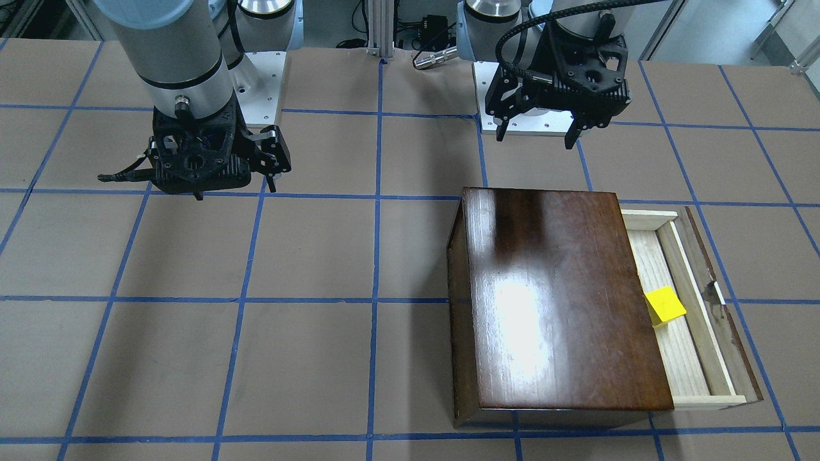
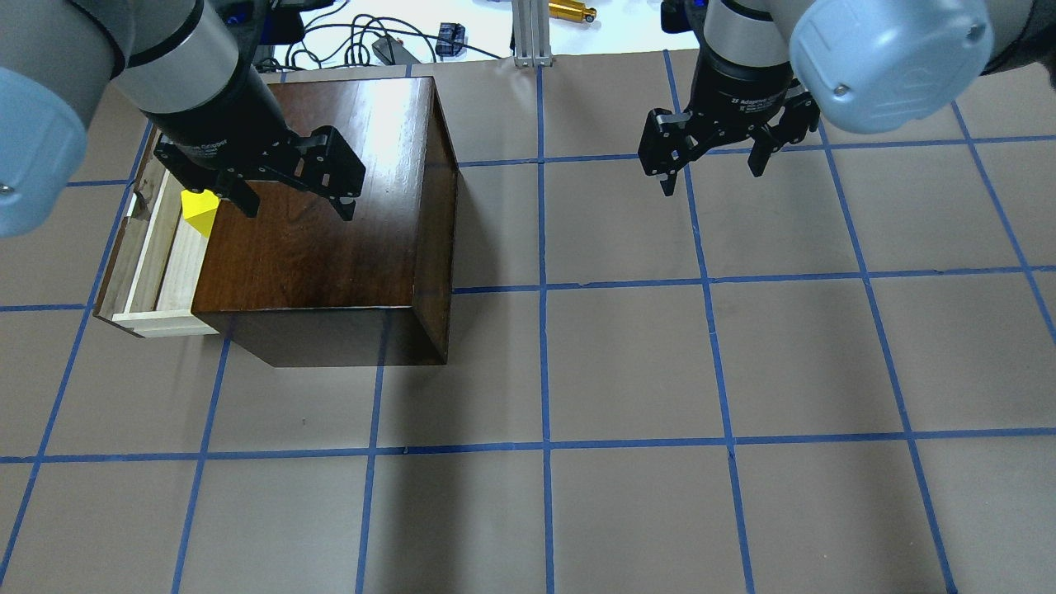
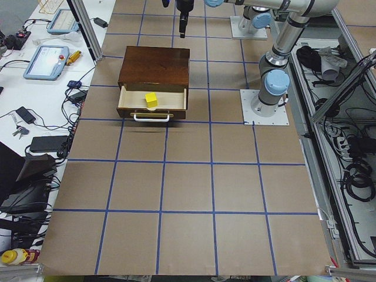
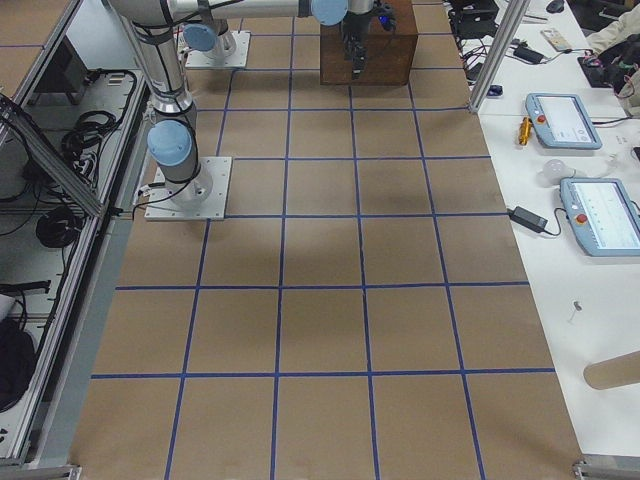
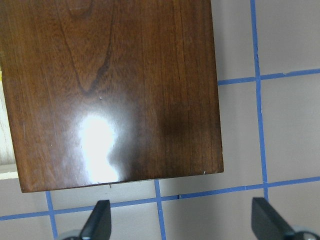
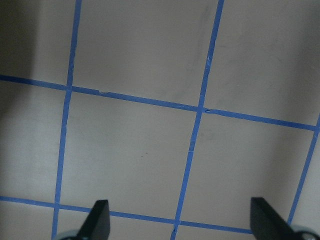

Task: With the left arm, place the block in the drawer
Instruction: 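Raise the left gripper and move it over the cabinet top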

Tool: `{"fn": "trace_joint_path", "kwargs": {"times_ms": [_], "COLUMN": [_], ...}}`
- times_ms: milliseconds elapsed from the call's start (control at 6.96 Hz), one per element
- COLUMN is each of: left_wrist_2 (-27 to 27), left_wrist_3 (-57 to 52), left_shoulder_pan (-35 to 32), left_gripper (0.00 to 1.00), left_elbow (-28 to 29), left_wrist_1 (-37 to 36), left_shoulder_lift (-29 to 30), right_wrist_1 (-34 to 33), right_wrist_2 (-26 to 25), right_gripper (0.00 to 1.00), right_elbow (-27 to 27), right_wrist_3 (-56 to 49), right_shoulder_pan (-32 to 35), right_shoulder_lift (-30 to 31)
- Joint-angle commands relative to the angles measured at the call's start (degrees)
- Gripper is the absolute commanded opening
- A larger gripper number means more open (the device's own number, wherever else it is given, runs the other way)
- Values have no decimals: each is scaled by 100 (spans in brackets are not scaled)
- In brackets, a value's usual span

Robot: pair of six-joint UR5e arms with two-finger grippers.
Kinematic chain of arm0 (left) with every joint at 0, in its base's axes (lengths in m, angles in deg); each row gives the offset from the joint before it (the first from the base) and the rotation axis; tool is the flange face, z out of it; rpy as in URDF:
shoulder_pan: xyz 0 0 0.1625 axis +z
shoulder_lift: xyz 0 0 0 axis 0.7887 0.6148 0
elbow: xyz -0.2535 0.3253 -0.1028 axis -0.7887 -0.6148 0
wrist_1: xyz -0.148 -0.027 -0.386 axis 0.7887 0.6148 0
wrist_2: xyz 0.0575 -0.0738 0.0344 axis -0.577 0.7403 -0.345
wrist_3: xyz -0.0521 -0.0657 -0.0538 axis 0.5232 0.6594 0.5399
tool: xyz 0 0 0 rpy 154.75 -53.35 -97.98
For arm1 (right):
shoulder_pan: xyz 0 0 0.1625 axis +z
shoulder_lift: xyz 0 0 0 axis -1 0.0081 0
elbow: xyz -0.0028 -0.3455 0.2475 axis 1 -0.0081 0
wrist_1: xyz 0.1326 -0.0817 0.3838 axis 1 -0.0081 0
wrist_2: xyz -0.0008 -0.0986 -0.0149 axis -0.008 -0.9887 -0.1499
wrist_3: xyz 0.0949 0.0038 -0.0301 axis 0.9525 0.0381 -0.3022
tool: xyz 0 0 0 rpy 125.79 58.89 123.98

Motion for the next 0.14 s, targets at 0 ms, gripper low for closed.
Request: {"fn": "trace_joint_path", "kwargs": {"times_ms": [0], "left_wrist_2": [-1], "left_wrist_3": [-18], "left_shoulder_pan": [22], "left_gripper": [100], "left_elbow": [0], "left_wrist_1": [0], "left_shoulder_lift": [-4], "right_wrist_1": [0], "right_wrist_2": [-4], "right_gripper": [100], "right_elbow": [0], "right_wrist_3": [-8], "right_shoulder_pan": [0], "right_shoulder_lift": [0]}}
